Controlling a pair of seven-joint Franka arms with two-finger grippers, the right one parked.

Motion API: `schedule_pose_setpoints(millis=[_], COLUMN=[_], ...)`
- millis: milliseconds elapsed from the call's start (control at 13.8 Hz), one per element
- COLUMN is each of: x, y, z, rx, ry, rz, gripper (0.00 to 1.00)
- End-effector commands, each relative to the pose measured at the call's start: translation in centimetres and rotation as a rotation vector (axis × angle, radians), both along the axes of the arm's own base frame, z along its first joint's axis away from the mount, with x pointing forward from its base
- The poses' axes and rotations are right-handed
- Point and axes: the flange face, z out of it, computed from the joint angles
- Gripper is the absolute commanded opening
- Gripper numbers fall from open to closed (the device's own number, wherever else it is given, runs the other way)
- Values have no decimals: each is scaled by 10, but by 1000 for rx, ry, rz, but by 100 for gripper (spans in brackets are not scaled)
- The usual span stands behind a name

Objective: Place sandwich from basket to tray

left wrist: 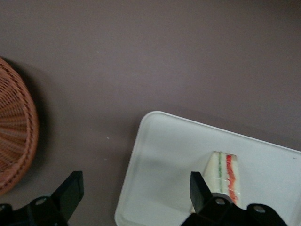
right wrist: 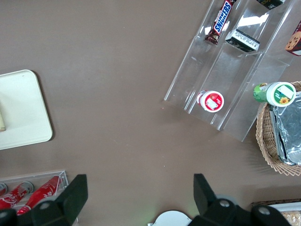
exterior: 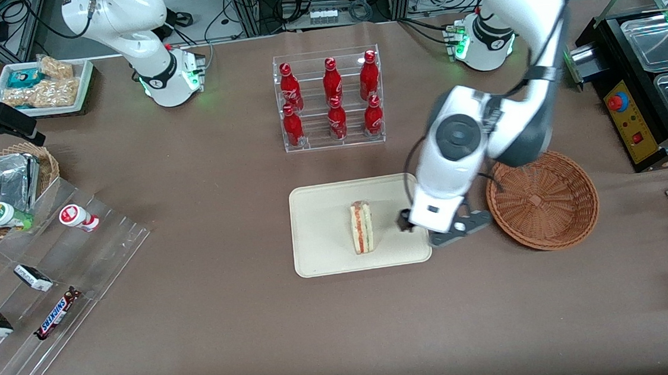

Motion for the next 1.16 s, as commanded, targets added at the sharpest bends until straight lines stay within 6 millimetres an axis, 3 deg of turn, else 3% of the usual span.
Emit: schedule_pose_setpoints(millis=[0,364,582,800,1091], x=[0,0,-18,-40,-62], y=[76,217,270,293,293], z=[35,81,118,160,200], rx=[16,-26,-39,-40,-32], ry=[37,139,162,144,114], rz=[-55,-215,-316,-435,-456], gripper=[100,100,100,100,100])
